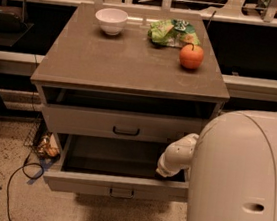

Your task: Open middle drawer

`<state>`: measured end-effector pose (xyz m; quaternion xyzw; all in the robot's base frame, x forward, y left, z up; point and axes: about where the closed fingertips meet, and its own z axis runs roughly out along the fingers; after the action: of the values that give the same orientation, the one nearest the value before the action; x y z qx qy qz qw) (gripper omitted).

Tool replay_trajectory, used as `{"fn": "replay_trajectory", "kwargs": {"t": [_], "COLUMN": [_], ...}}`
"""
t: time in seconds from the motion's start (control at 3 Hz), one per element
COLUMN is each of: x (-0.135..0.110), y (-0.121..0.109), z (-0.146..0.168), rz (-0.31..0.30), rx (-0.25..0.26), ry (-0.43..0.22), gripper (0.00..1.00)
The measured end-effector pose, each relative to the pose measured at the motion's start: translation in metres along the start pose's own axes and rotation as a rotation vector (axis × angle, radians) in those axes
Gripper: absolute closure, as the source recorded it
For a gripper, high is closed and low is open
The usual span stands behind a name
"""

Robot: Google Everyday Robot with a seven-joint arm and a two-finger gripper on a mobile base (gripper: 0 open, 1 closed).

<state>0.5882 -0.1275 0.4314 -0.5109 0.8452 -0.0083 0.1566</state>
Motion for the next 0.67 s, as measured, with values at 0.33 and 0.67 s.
{"fn": "replay_trajectory", "kwargs": {"t": [0.33,0.67], "x": [0.017,0.035], "y": [0.011,0.021], "z": [0.013,0.019], "rz": [0.037,0.072], "rx": [-0.017,-0.026], "ry": [0.004,0.010], "gripper": [1.00,1.00]}}
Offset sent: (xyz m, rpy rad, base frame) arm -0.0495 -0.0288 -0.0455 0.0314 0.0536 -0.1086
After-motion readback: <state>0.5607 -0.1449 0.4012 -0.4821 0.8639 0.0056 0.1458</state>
